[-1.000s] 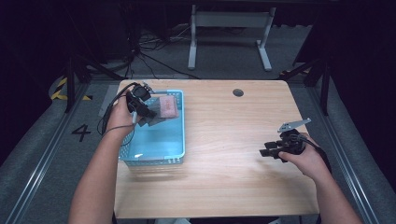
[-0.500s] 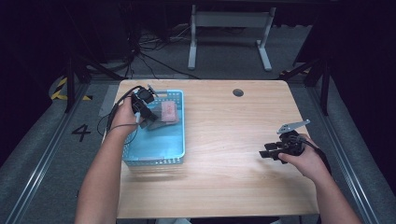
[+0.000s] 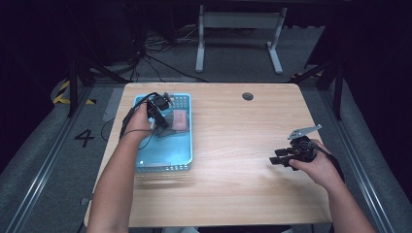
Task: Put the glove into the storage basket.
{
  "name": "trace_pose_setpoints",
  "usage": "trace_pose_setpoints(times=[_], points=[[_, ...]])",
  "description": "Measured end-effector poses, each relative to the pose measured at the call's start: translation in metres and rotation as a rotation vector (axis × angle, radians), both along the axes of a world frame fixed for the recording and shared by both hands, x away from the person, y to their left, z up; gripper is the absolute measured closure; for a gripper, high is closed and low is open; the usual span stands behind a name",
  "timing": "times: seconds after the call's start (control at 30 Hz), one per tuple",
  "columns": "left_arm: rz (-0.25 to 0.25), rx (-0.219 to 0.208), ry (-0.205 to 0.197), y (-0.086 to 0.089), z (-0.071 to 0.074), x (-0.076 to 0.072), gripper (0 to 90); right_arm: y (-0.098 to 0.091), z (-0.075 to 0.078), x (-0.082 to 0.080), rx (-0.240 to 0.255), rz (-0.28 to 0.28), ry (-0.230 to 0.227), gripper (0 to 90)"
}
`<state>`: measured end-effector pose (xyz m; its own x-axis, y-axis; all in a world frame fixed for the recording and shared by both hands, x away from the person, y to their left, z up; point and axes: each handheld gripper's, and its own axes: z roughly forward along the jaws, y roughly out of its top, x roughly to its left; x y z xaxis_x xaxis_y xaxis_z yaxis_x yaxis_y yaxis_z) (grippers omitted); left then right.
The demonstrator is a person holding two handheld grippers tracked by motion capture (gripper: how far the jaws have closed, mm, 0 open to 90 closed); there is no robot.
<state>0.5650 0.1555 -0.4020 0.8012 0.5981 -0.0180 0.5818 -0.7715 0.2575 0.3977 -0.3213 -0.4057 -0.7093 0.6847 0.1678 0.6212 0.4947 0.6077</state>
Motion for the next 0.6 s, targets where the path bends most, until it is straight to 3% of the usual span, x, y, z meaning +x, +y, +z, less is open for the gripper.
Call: trace_pose_setpoints(times=[0.17,0.3,0.6], points=[[-0.001,0.014,-0.016,-0.001,-0.002,0.002,63.6,0.0,0.0,0.0,0.001,0.001,-0.001,52.3],[0.026,0.04,-0.033,-0.002,-0.011,0.003,55.1,0.0,0.001,0.0,0.003,0.0,-0.003,52.3],[0.059,0.018,-0.06,0.0,-0.013,0.004,42.7,0.0,0.001,0.0,0.006,0.0,-0.005,52.0]])
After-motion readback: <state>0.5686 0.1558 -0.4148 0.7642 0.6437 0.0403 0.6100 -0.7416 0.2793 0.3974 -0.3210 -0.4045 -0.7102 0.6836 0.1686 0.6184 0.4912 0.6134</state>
